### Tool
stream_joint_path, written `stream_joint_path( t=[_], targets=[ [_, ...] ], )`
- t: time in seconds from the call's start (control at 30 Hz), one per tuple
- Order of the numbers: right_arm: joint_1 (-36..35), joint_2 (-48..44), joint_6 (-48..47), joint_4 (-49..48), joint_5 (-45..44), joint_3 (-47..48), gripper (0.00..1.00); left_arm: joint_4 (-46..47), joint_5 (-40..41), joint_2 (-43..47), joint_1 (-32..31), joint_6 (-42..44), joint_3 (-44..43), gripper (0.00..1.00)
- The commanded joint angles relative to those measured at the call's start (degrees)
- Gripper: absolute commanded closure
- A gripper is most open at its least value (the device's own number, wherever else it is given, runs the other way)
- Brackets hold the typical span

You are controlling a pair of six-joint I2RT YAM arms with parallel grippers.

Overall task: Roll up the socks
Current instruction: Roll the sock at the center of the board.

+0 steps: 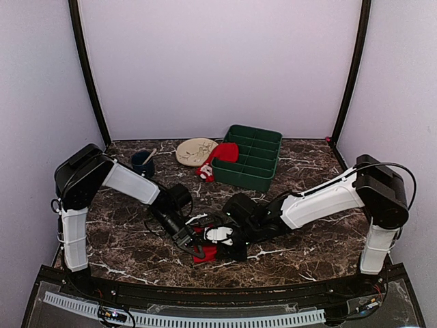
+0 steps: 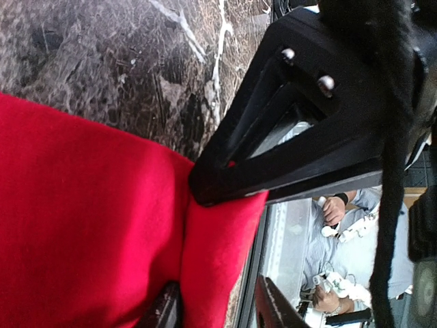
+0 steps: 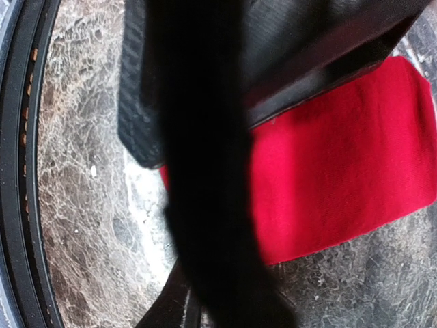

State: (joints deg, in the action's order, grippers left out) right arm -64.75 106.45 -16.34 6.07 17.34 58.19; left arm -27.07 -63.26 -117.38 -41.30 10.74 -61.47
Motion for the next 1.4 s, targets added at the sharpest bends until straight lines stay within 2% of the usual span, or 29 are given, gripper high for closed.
stream_joint_path(
  t=[0.0,0.47,0.9,1.37],
  targets=[
    [-0.16,1.58,0.52,-0.91,1.40,1.00,0.90,-0.94,11.07,0.45,0.22,-1.31,1.44,0.60],
    [1.09,2.24,2.39,-0.41,2.73,1.40,0.92,0.86,20.37,9.82,1.63,-7.40,4.27,0.56],
    [3.93,3.91,6.19,1.84,5.90,4.55,0.92,0.28,26.29,15.53,3.09,-8.19,4.97,0.55],
    [7.45,7.43,8.92,9.05,15.59,11.12,0.92,12.80,42.09,30.44,3.43,-12.54,13.21,0.54]
  ],
)
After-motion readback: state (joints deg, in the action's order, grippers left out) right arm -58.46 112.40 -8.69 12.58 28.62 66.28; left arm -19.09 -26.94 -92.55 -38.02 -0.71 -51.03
